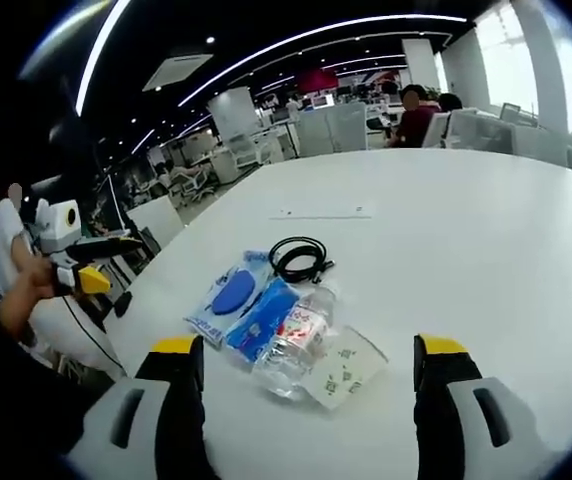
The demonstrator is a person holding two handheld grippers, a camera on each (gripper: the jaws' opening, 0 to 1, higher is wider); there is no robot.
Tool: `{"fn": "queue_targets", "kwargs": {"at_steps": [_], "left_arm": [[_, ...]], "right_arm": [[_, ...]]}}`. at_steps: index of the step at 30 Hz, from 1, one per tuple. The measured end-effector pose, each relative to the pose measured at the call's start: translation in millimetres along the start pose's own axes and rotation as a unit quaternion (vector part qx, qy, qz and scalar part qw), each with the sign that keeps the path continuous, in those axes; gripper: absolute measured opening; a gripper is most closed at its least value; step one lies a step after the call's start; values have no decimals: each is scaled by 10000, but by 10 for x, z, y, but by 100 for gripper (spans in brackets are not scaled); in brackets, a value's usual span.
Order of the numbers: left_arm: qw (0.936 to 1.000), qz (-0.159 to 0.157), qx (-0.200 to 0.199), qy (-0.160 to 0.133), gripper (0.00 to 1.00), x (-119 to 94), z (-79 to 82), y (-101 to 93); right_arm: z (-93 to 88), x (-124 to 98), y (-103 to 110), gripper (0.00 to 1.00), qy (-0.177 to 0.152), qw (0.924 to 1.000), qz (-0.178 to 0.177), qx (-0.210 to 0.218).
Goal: Arrange the tabletop items into an orderly group along one side of the table until the central work area is clear of visible clutter.
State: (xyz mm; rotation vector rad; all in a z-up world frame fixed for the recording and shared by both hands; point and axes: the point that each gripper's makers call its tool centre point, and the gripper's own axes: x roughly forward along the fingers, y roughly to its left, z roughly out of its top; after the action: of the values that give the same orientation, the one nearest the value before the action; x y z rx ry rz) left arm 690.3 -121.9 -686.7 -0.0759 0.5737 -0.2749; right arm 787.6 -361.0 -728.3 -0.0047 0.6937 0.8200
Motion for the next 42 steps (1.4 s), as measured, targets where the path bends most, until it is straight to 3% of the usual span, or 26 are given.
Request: {"fn": "queue_targets", "kwargs": {"at_steps": [26,42], "left_arm": [[10000,32,-47,43,99,16,-51,-6],[9999,43,-44,118,99,-5,-126,42]], "right_arm": [[28,106,27,81,143,9996,141,-176],[278,283,57,75,23,9995,314,-26]]}}
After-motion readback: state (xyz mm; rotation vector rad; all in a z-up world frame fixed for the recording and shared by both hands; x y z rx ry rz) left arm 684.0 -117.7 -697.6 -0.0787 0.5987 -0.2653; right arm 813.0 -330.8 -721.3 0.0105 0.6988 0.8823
